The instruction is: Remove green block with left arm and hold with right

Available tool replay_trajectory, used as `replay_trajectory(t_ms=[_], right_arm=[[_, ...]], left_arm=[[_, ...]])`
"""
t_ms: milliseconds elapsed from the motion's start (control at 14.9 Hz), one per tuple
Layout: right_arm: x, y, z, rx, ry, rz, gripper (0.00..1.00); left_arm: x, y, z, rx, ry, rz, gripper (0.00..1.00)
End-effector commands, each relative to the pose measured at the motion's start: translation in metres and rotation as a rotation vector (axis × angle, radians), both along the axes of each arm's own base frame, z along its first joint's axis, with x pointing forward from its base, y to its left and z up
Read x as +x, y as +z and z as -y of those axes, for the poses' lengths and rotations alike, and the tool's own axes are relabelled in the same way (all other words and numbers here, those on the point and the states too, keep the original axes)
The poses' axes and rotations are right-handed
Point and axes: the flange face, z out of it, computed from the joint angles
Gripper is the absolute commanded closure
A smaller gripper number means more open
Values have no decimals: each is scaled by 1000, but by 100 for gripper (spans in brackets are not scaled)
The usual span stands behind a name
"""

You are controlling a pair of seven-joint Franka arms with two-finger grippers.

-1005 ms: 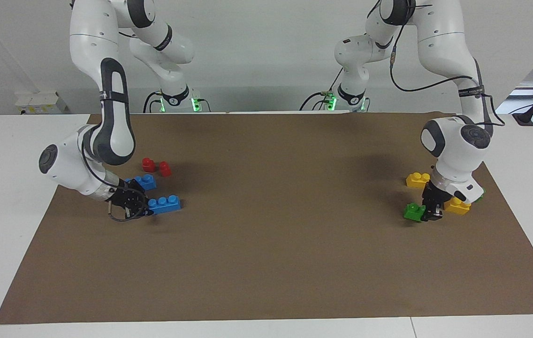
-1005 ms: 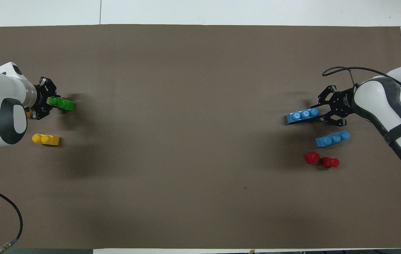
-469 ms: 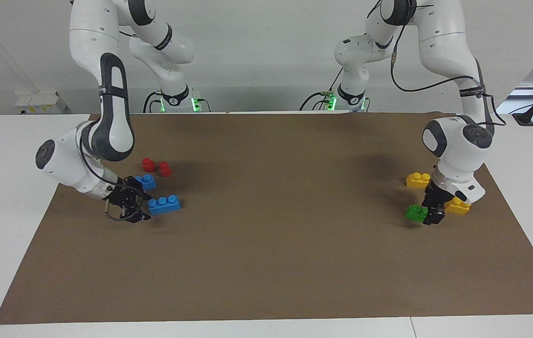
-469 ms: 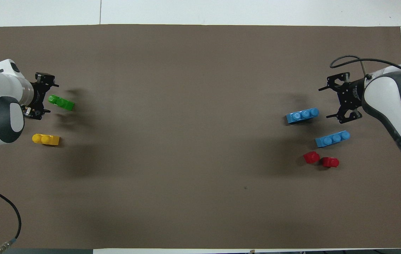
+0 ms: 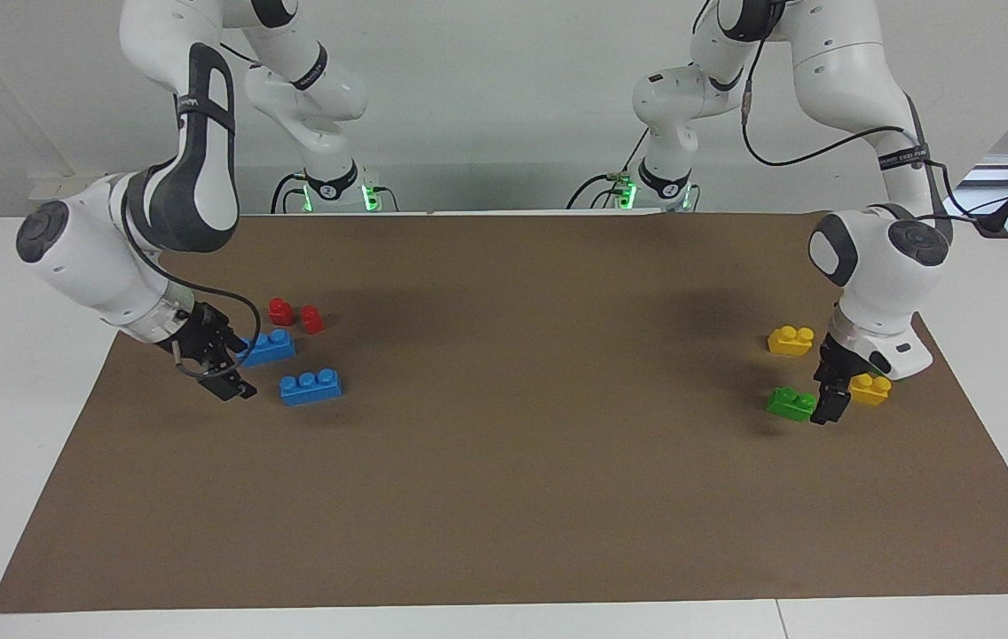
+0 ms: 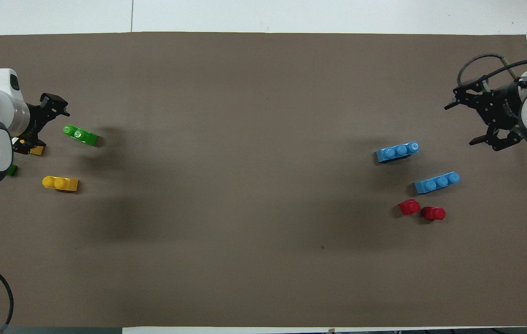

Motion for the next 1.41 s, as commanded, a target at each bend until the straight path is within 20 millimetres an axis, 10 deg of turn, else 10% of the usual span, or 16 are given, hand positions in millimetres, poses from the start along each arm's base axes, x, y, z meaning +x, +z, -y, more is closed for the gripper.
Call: replay_trajectory(t_ms=[0,603,1340], right_arm=[[-13,43,2,-38,175,46,0],[-74,133,-16,-123,667,75,0],[-74,140,-18,-181,852,85,0]], left_arm=[[-15,27,11,48,-187,-54,0],[-42,105,43,56,-520,-191,0],[-96,232,62,-61,-633,-166,0]])
